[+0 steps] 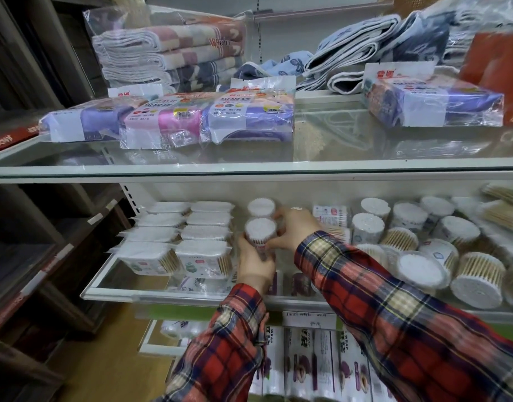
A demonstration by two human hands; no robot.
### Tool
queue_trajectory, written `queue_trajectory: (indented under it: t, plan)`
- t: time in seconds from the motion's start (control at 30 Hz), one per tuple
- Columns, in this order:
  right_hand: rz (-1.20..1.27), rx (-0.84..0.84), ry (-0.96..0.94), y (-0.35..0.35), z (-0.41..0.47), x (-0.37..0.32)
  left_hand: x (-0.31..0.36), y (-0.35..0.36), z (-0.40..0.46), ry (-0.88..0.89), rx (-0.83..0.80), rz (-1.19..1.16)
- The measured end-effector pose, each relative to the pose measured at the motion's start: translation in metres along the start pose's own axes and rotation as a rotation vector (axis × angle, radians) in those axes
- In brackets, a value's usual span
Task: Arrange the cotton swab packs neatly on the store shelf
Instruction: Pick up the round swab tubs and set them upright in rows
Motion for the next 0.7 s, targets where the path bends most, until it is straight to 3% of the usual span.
queue_trajectory:
  t: [0.37,0.53,0.7]
  plan:
    - [0.016,0.011,0.000,-0.003,-0.003,-0.002,0.001,0.002,0.004,0.013,0.017,-0.083]
    - [0.064,0.000,0.044,-0.020,-0.015,0.014,-0.008,0.010,-0.012,-0.056,-0.080,-0.135]
    - [0.210,0.115,0.118,-0.053,-0.044,0.050,-0.009,0.015,-0.040,-0.001,-0.126,-0.138]
Point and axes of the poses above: each hand's wrist, its own z-axis towards the middle knuckle, its own y-axis out of the palm, x = y × z, the point moved 10 cm from there along z, towards the middle knuckle, and after that the axes turned 15 degrees about -z, right-handed, at the moved point
